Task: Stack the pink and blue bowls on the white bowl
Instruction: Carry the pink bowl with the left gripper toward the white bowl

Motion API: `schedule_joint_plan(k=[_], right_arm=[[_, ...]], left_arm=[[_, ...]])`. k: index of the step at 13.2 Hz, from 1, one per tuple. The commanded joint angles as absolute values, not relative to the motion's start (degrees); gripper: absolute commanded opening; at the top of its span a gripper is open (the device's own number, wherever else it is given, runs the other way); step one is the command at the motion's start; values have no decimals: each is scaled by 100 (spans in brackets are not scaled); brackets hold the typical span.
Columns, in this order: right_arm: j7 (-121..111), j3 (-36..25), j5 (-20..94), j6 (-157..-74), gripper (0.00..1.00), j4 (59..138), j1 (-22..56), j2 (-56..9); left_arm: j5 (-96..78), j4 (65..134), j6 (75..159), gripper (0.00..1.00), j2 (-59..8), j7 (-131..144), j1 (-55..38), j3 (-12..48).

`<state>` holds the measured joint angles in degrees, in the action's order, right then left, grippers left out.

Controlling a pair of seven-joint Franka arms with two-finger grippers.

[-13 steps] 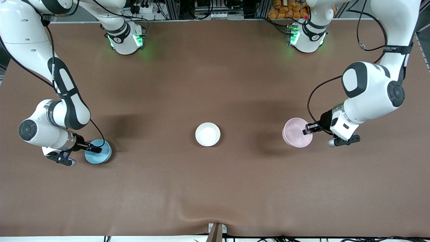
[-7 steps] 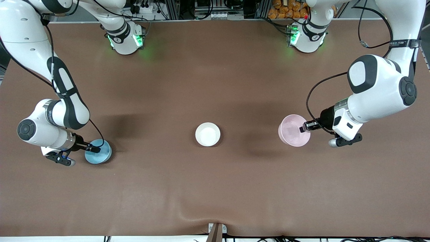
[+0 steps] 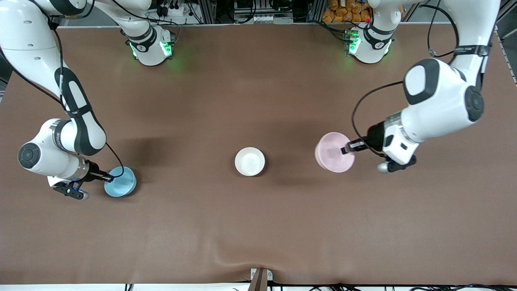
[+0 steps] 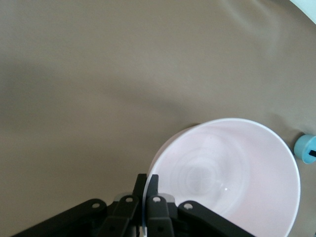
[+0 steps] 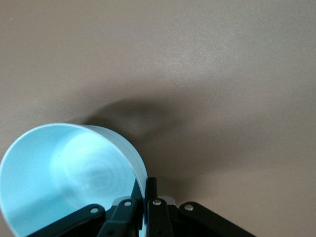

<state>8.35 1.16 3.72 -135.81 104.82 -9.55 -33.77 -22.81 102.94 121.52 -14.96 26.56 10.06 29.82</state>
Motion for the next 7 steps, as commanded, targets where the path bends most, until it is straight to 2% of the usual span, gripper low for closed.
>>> schedule_joint_plan(k=[1,4,7], right_arm=[[756,167,544,-13316,0,10600,-1002,-3051],[459,246,563,-13175,0,10600,-1037,-2778],[19,255,571,-12964,0,10600,-1107,-2479]], left_arm=[[-2338,10011,12129,0,-1731,3241,591,2979],[-2320,9599,12295,0,-2292,3612,107,2962],[-2329,9353,12901,0,-2960,3770,-350,2944]])
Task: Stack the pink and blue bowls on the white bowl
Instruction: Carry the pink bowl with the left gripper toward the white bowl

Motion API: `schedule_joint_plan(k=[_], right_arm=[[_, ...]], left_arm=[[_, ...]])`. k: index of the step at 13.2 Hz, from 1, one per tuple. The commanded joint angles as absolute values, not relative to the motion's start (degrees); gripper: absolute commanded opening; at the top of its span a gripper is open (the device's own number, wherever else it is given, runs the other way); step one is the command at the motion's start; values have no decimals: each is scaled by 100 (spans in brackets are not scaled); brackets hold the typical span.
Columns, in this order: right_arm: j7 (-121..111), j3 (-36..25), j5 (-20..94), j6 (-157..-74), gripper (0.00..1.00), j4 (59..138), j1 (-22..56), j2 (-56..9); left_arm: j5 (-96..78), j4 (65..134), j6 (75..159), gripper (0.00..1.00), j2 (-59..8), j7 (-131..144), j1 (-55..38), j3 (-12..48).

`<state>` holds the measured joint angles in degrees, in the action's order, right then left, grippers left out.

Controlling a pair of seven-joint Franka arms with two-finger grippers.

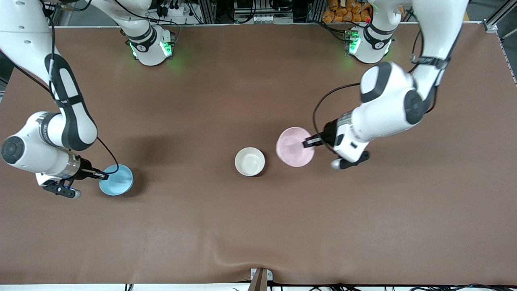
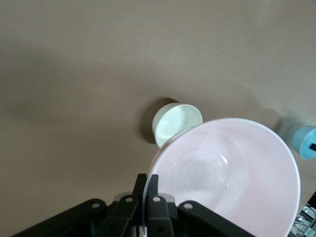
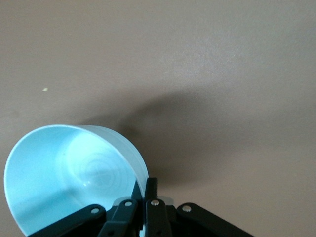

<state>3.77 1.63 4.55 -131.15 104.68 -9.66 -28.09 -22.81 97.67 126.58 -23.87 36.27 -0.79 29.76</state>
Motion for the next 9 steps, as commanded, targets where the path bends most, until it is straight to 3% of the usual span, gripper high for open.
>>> schedule_joint_plan(k=[1,4,9], right_arm=[[-78,255,571,-12894,0,10582,-1116,-2409],[-386,264,571,-12675,0,10573,-1099,-2224],[-1053,378,1396,-12060,0,10512,-1090,-1987]], left_arm=[[-2329,9221,12972,0,-3223,3805,-465,2936],[-2285,8904,13313,0,-3839,4121,-1000,2796],[-2285,8763,13561,0,-4148,4157,-2248,1680]])
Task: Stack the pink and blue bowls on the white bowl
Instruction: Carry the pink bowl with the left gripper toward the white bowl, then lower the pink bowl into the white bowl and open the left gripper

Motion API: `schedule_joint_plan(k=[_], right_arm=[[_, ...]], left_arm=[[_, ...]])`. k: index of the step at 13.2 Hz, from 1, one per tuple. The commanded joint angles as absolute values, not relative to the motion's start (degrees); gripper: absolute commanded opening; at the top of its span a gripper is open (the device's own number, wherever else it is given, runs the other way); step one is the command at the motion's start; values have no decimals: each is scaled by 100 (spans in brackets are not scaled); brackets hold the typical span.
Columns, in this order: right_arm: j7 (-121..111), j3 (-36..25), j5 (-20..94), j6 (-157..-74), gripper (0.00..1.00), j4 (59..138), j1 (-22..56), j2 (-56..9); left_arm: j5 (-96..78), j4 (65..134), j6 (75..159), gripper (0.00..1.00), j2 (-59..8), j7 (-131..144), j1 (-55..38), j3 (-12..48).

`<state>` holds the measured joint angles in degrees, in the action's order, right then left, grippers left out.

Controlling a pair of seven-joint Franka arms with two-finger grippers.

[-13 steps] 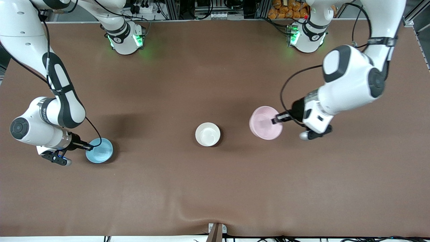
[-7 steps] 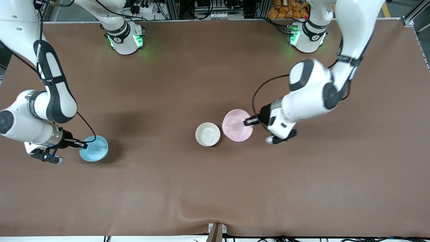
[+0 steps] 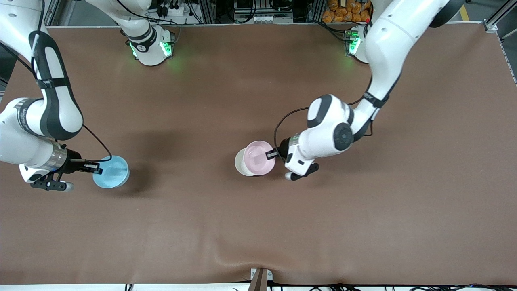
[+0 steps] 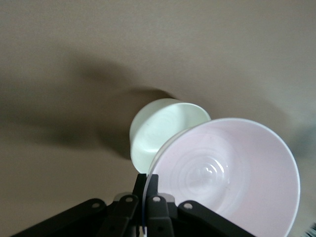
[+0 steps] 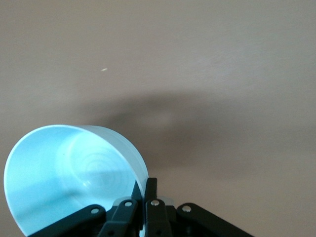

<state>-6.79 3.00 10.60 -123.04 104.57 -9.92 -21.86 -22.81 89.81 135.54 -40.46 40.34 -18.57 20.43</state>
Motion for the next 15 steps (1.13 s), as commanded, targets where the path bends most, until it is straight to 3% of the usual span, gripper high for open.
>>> schedule_joint_plan(k=[1,8,14,15], right_arm=[[-1159,378,1528,-11928,0,10512,-1090,-1960],[-1134,475,1600,-11277,0,10512,-555,-1556],[-1064,466,1879,-10925,0,10521,70,-1301],[-968,466,1942,-10907,0,10521,123,-1275]], left_arm=[[-2285,8745,13579,0,-4235,4149,-2328,1627],[-2276,8464,13921,0,-4675,4104,-2558,1547],[-2276,8446,13975,35,-4720,4139,-2637,1547],[-2268,8446,13975,35,-4702,4148,-2680,1538]])
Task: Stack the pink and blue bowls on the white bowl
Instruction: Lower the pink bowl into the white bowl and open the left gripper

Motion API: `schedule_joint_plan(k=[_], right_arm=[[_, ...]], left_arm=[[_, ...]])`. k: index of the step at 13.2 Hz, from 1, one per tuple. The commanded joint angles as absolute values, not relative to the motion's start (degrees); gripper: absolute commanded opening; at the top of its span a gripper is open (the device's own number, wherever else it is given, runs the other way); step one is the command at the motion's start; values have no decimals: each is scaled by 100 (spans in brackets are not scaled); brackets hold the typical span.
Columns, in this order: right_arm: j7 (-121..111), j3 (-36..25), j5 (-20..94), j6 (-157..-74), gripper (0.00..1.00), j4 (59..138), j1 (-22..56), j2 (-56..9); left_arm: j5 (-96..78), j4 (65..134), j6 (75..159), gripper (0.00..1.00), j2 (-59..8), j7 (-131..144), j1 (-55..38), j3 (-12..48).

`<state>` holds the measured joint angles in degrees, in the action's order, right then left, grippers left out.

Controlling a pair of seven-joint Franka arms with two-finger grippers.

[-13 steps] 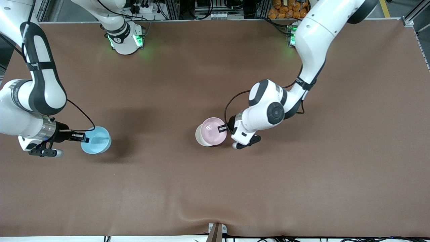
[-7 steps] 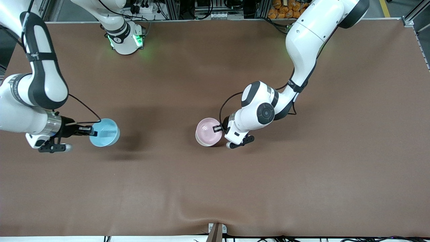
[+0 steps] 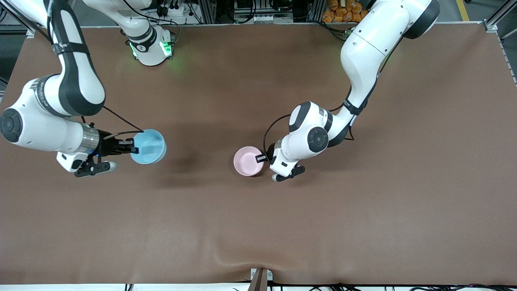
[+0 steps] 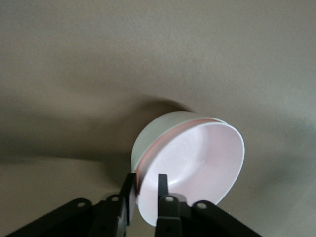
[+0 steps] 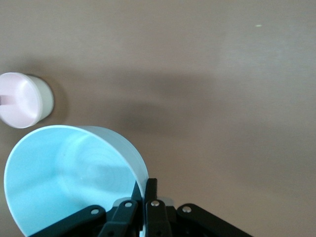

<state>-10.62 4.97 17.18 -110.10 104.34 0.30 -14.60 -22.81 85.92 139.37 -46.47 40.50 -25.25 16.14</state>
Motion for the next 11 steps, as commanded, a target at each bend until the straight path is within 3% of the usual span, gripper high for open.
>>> schedule_joint_plan(k=[1,2,3,5,11], right_arm=[[-854,466,1942,-10907,0,10521,219,-1257],[-687,466,1942,-10907,0,10521,307,-1222],[-477,457,1942,-10916,0,10521,421,-1204],[-98,457,1942,-10951,0,10521,588,-1187],[588,457,1942,-11109,0,10512,1001,-1178]], left_arm=[[-2276,8455,13975,40,-4667,4157,-2698,1547],[-2285,8455,13957,64,-4580,4166,-2681,1538],[-2259,8499,13905,100,-4440,4157,-2628,1495],[-1970,8499,13573,100,-4028,4157,-2506,1380],[-969,8473,11447,100,-2367,4078,-1487,1292]])
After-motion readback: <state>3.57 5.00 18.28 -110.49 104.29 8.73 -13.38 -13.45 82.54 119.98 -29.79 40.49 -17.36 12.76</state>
